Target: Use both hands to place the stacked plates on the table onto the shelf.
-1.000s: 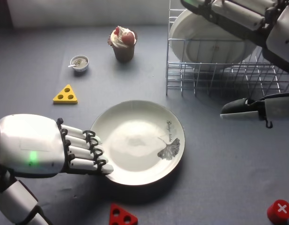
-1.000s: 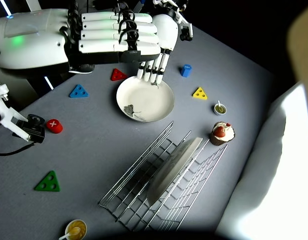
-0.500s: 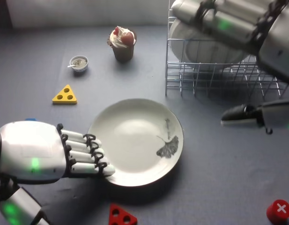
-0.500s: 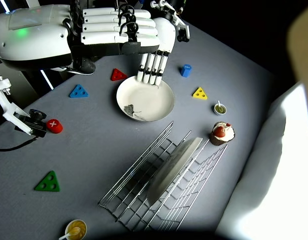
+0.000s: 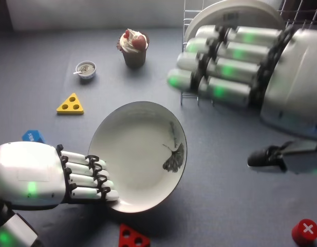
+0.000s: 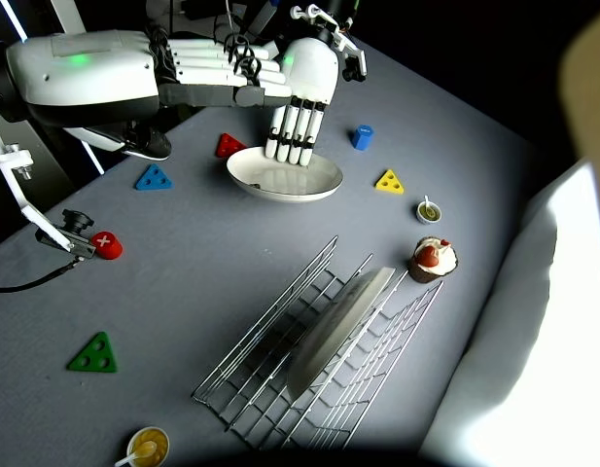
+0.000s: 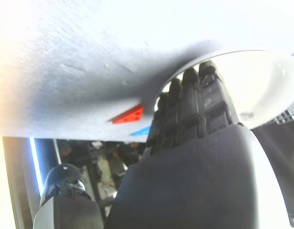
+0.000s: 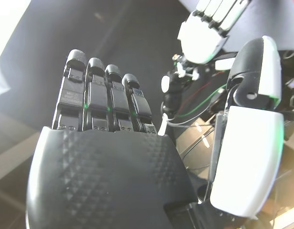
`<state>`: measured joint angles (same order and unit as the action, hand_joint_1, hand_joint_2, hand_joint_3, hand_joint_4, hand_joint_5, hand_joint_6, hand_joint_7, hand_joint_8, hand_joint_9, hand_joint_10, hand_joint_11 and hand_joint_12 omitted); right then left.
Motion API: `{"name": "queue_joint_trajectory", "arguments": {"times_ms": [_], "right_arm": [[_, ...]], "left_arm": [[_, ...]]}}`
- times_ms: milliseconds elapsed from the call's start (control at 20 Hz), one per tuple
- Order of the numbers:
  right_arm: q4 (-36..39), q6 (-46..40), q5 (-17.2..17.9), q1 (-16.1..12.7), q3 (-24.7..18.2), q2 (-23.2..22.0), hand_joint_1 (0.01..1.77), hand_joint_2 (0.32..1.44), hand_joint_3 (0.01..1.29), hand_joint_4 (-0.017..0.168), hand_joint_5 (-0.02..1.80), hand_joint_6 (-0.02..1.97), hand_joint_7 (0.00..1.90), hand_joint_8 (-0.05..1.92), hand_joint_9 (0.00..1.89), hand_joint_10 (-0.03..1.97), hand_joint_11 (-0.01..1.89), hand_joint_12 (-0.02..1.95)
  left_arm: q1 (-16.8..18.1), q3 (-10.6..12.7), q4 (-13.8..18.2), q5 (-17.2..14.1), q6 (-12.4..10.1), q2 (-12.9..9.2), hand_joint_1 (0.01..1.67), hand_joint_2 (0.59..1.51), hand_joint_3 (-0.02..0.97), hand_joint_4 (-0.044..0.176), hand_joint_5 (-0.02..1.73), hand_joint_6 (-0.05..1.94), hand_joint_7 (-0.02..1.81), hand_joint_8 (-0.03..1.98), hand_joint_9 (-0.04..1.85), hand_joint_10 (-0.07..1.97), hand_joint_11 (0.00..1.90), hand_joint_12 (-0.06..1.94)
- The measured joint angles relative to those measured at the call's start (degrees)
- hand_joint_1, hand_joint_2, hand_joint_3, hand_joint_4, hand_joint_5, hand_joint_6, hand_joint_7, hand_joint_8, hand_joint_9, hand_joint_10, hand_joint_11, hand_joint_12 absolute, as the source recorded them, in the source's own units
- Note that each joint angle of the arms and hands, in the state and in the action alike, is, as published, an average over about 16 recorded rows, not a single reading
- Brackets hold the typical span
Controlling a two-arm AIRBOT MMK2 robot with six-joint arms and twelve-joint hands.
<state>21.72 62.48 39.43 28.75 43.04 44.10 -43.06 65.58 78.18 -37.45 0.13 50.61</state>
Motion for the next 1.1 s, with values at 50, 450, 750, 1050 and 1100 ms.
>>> {"name": "queue_joint_trajectory", "arguments": {"times_ms": [50,450,750,1050,1100], "right_arm": [[0.79,0.47,-0.49,0.24,0.15,0.36,0.95,0.82,0.01,0.007,0.05,0.01,0.08,0.02,0.11,0.01,0.16,0.03],[4.4,6.05,-3.15,3.0,2.75,5.22,1.07,0.83,0.01,0.007,0.09,0.01,0.12,0.02,0.14,0.01,0.19,0.04],[5.26,10.49,-4.44,4.43,5.98,10.62,1.15,0.82,0.01,0.007,0.13,0.01,0.15,0.02,0.18,0.01,0.24,0.05],[7.36,12.15,-6.13,5.11,9.52,16.5,1.18,0.81,0.01,0.008,0.18,0.01,0.18,0.02,0.21,0.01,0.27,0.07],[7.71,12.32,-6.43,5.16,10.13,17.48,1.19,0.81,0.01,0.008,0.18,0.01,0.19,0.02,0.21,0.0,0.27,0.07]], "left_arm": [[-0.19,0.05,0.01,-0.08,0.0,0.0,0.03,0.88,0.019,-0.007,0.06,-0.03,0.11,-0.01,0.11,-0.01,0.11,-0.01],[-1.06,0.41,-0.18,-0.73,0.01,0.0,0.03,0.879,0.019,-0.008,0.06,-0.03,0.11,-0.01,0.12,-0.02,0.1,-0.01],[-1.23,0.47,-0.25,-0.87,0.01,0.0,0.03,0.877,0.019,-0.008,0.06,-0.03,0.11,-0.01,0.12,-0.02,0.1,-0.01],[-1.23,0.48,-0.22,-0.9,0.01,0.01,0.03,0.877,0.019,-0.007,0.06,-0.03,0.1,-0.01,0.11,-0.02,0.1,-0.01],[-1.23,0.48,-0.21,-0.9,0.01,0.01,0.03,0.877,0.02,-0.007,0.06,-0.03,0.1,-0.01,0.11,-0.02,0.1,-0.01]]}}
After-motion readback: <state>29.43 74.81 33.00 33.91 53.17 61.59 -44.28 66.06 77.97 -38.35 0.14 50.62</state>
